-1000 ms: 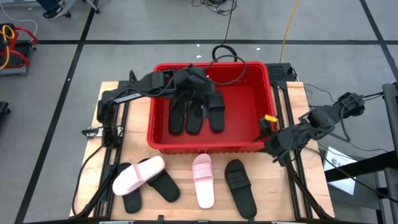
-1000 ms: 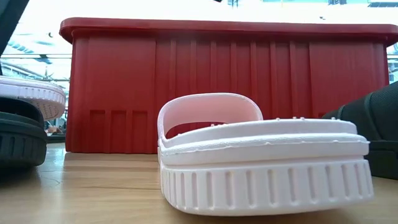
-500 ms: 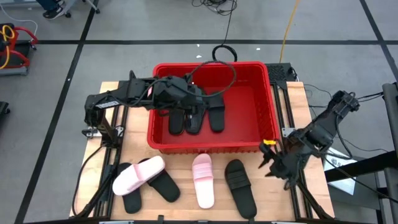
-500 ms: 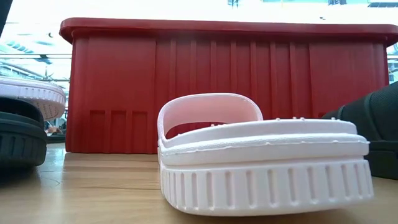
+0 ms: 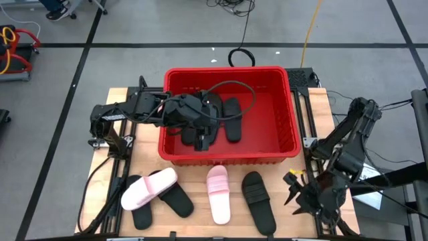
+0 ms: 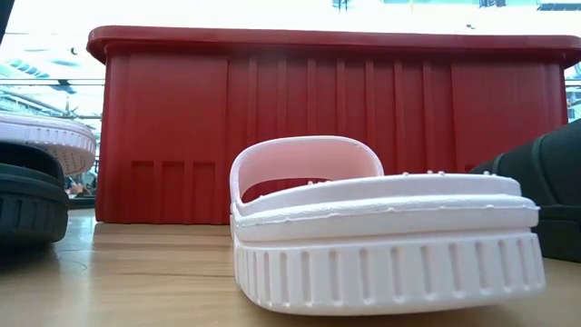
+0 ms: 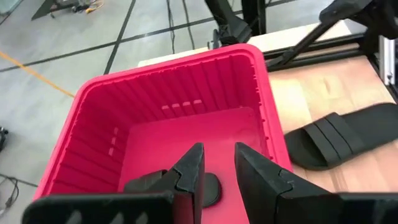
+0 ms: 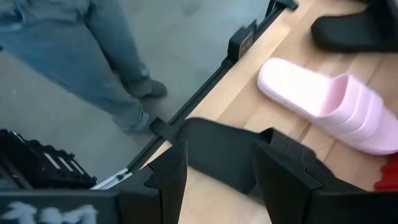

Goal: Pick and place slides into bin
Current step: Put the black slide into the red bin

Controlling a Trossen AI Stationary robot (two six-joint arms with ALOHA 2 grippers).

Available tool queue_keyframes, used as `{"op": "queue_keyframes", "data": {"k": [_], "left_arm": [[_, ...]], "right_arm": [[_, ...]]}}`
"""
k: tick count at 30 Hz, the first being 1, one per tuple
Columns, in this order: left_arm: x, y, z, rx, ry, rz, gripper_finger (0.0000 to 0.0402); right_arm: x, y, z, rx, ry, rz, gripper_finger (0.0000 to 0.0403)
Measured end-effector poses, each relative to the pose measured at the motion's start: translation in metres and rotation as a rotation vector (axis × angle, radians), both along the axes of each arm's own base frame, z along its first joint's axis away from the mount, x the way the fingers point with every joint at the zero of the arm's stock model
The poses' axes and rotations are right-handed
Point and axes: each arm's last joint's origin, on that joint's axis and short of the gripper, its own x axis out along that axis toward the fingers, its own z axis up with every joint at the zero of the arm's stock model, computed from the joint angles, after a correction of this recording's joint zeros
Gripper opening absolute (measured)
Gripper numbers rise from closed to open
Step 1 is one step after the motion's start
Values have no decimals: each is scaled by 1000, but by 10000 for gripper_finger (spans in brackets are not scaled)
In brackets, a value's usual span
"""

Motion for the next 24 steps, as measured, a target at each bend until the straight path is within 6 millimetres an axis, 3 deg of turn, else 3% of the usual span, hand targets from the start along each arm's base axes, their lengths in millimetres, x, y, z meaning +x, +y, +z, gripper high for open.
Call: {"op": "queue_keyframes", "data": {"k": [16, 24], "left_arm": [[-2, -21, 0, 31, 6, -88, 88], [-7, -41, -1, 29, 14, -146, 88]], "right_arm": [[19, 30, -38, -114, 93, -97, 169], [30, 39, -52, -197, 17, -180, 169]]}}
